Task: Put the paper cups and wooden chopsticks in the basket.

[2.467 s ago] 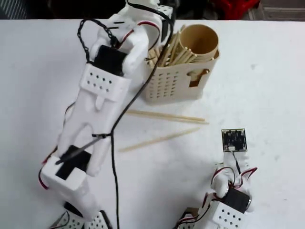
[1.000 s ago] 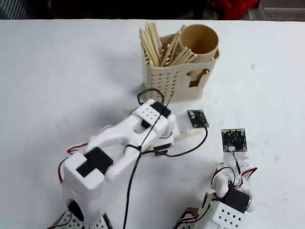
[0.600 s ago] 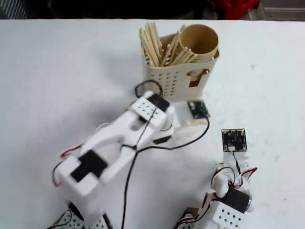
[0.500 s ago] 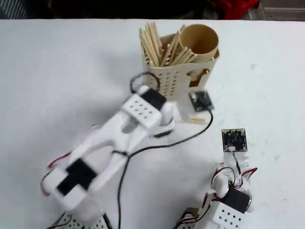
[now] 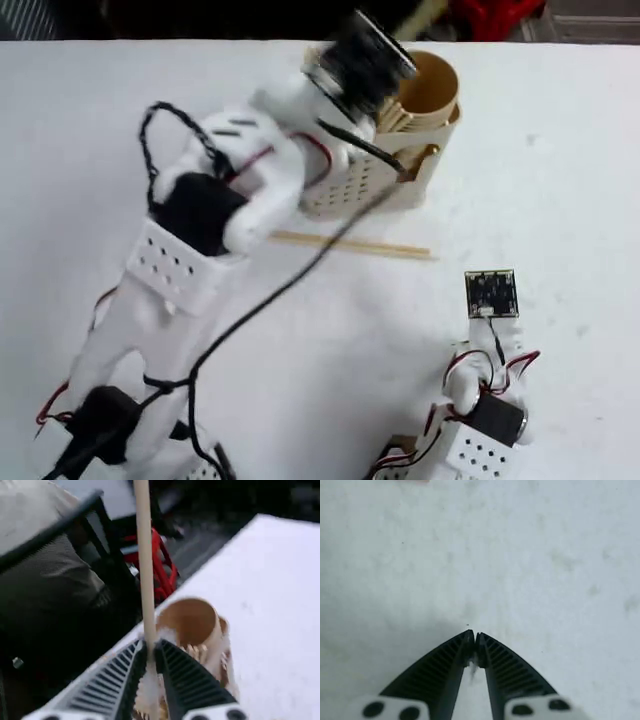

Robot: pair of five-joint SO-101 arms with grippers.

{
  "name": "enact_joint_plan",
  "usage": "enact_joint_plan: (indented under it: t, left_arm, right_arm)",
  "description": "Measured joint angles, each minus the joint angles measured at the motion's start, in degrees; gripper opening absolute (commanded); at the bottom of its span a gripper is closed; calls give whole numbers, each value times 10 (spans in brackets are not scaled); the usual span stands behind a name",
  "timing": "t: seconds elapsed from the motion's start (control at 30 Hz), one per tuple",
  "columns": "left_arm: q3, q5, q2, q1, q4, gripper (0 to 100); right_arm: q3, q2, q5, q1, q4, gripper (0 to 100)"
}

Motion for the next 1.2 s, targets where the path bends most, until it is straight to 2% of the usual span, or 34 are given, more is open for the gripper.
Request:
enact_joint_plan:
  t: [0.1, 0.27, 0.53, 0.77, 0.87, 0.97, 1.2]
  left_arm:
    - [-4, 55, 5, -20, -83, 34]
    - [-10, 147, 62, -55, -145, 76]
    - [-24, 164, 197, -64, -162, 79]
    - [-36, 164, 211, -66, -156, 76]
    - [-68, 164, 211, -71, -113, 76]
    - [-98, 155, 204, -87, -29, 76]
    - [-142, -1, 188, -139, 279, 76]
  right_arm:
    - [0, 0, 0, 0, 0, 17]
    - [0, 0, 0, 0, 0, 17]
    - [0, 0, 0, 0, 0, 17]
    - [0, 0, 0, 0, 0, 17]
    - [0, 0, 0, 0, 0, 17]
    - [0, 0, 0, 0, 0, 17]
    - [0, 0, 0, 0, 0, 17]
